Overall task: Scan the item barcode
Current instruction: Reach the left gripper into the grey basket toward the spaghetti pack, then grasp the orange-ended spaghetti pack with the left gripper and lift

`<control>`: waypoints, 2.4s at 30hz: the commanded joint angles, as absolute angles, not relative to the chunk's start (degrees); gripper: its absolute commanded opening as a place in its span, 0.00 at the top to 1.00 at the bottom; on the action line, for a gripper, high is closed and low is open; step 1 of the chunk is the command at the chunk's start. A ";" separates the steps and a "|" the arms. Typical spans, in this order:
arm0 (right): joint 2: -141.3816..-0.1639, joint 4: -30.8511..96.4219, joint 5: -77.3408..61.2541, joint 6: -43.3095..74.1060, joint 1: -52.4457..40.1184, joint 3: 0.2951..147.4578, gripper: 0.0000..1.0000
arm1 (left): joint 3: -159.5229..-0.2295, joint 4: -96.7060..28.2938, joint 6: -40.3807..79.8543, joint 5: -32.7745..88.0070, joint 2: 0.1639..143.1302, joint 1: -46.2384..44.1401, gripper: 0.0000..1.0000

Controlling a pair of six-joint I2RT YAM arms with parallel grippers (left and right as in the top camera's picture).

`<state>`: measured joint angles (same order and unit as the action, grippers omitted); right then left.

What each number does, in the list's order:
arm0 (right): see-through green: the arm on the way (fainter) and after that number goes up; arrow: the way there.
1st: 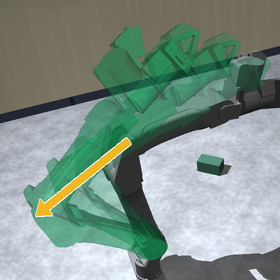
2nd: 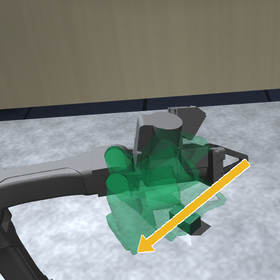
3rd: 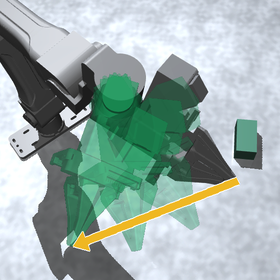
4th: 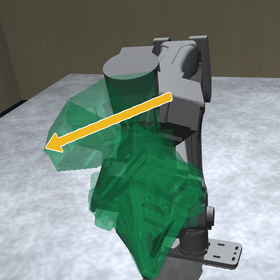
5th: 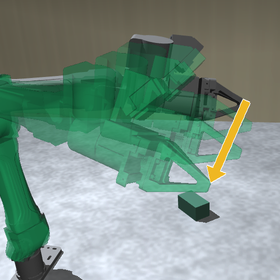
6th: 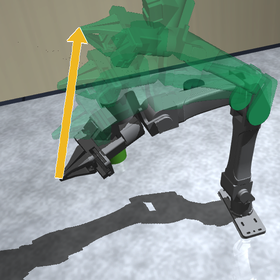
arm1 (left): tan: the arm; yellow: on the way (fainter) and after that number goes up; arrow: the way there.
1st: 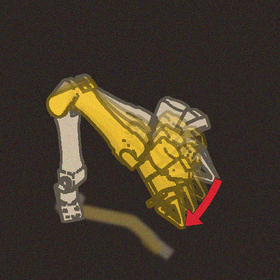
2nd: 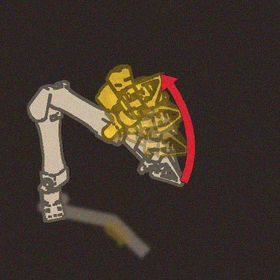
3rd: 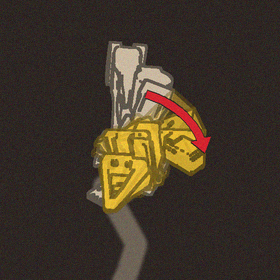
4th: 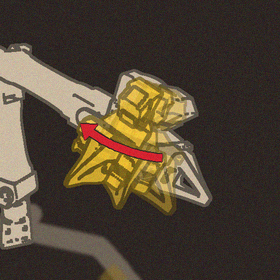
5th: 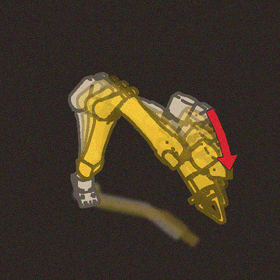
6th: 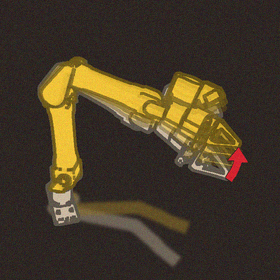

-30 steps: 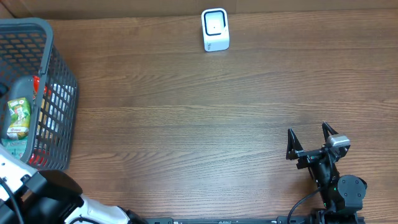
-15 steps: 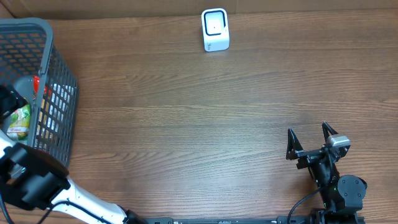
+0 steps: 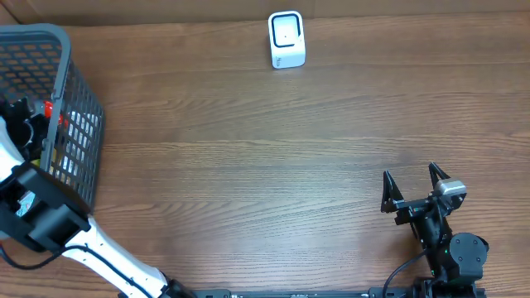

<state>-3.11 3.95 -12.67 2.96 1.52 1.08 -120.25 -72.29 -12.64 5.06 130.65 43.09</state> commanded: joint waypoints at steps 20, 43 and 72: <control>-2.63 3.57 -12.23 2.83 1.56 0.47 0.00 | -123.11 -67.18 -11.86 3.99 131.44 42.59 0.27; -2.63 3.57 -12.23 2.83 1.56 0.47 0.00 | -113.34 -63.18 -16.14 0.23 131.90 43.51 0.28; -2.63 3.57 -12.25 2.83 1.56 0.47 0.00 | -141.34 -68.53 -3.11 3.62 113.82 42.15 0.96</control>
<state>-3.11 3.95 -12.64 2.94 1.52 1.08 -135.06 -68.73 -7.86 -0.23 124.77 43.20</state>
